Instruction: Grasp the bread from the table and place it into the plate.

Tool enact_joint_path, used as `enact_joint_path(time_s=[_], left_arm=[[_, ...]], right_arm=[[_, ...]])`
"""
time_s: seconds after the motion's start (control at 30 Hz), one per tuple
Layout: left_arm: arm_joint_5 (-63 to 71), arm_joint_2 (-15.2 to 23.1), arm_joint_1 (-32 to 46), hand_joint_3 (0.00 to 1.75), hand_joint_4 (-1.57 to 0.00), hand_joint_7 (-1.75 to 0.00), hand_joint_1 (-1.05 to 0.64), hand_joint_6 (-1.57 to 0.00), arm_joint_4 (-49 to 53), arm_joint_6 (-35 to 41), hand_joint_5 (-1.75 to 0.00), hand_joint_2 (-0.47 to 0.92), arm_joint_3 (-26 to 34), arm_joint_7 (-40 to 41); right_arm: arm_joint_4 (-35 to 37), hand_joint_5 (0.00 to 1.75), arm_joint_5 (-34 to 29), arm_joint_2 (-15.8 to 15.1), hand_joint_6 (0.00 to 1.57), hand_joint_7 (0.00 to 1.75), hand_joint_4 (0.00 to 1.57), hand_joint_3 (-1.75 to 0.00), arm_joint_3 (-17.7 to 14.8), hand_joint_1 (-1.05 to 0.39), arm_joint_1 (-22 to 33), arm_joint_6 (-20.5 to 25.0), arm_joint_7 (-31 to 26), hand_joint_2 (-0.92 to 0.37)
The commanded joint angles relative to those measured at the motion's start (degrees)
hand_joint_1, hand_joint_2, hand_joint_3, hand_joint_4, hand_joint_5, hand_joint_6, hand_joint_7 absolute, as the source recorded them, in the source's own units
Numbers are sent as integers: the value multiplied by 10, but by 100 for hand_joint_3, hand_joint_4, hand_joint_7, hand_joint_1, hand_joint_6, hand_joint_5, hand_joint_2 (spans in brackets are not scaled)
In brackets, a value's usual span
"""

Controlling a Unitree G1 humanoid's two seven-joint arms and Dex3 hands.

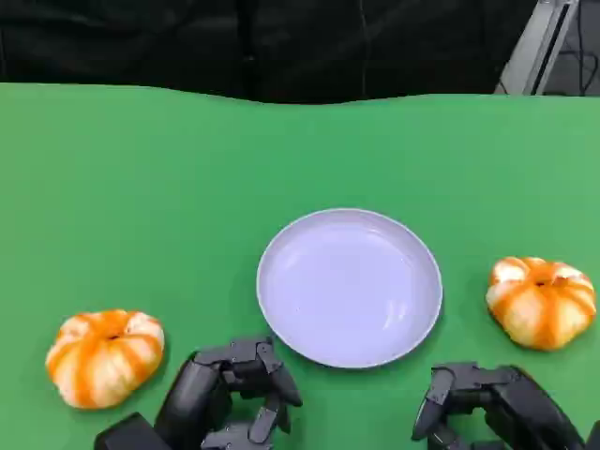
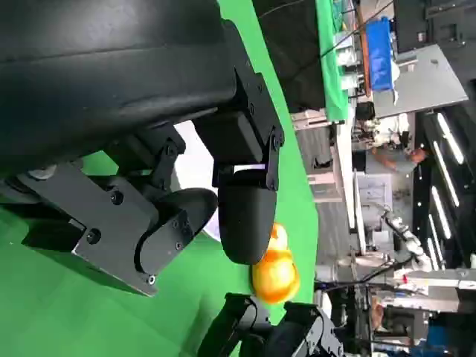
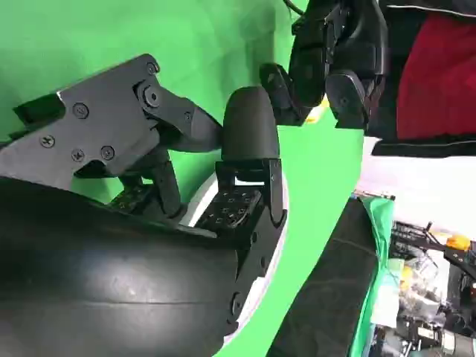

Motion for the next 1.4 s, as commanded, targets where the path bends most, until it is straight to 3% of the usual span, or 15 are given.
enact_joint_path(time_s=[0.03, 0.47, 0.67, 0.73, 0.83, 0.87, 0.9, 0.97, 1.0, 1.23, 1.27, 1.33, 1.4], left_arm=[[0, 8, -2, 116, -91, -123, -9, -96, -1, 1, -153, 54, 0, 2], [1, 8, -6, 117, -91, -123, -8, -96, 4, -5, -152, 53, 2, 4], [-3, 7, -8, 110, -91, -110, -6, -97, 9, -14, -136, 57, 6, 4], [-8, 7, -10, 100, -92, -98, -7, -99, 13, -18, -124, 62, 7, -1], [-15, 8, -9, 96, -92, -94, -7, -100, 7, -15, -121, 64, 8, -4], [-19, 8, -7, 83, -94, -53, -17, -102, -2, -11, -83, 67, 8, -5], [-24, 8, -5, 74, -99, -29, -21, -107, -10, -8, -57, 70, 9, -7], [-28, 8, -2, 63, -105, -6, -26, -108, -24, -7, -24, 73, 8, -8], [-30, 9, -1, 60, -107, -3, -27, -107, -27, -7, -16, 74, 7, -8], [-31, 9, 2, 55, -110, 0, -28, -107, -34, -4, -6, 76, 6, -9], [-40, 15, 5, 50, -104, 0, -31, -99, -55, 0, -4, 78, 3, -20], [-51, 22, 11, 23, -85, -1, -42, -75, -85, 8, -2, 89, -1, -35], [-55, 24, 15, 17, -81, -1, -44, -70, -98, 15, -1, 91, -2, -40]], right_arm=[[0, 144, 11, -7, 87, 116, 83, -95, -6, -11, 3, 2, 5, -63], [3, 144, 8, -7, 87, 116, 83, -93, -8, -12, 1, 1, 4, -64], [2, 144, 8, -7, 87, 115, 83, -92, -7, -12, 1, 2, 5, -64], [1, 144, 8, -7, 87, 115, 83, -92, -7, -12, 2, 2, 6, -64], [2, 144, 8, -7, 87, 115, 83, -93, -7, -12, 1, 4, 6, -63], [2, 144, 8, -6, 87, 115, 83, -93, -7, -12, 1, 4, 6, -63], [2, 145, 8, -6, 87, 115, 84, -93, -7, -12, 0, 4, 6, -63], [5, 145, 9, -6, 87, 115, 84, -94, -7, -12, -1, 5, 7, -63], [6, 145, 10, -6, 87, 115, 84, -94, -7, -12, -1, 4, 7, -63], [9, 145, 10, -6, 88, 115, 84, -94, -7, -11, -2, 3, 8, -63], [9, 145, 8, -6, 88, 115, 84, -94, -7, -11, -2, 3, 6, -63], [9, 145, 6, -7, 88, 115, 84, -94, -7, -12, -2, 3, 5, -63], [9, 144, 6, -7, 88, 115, 84, -94, -8, -12, -2, 3, 4, -63]])
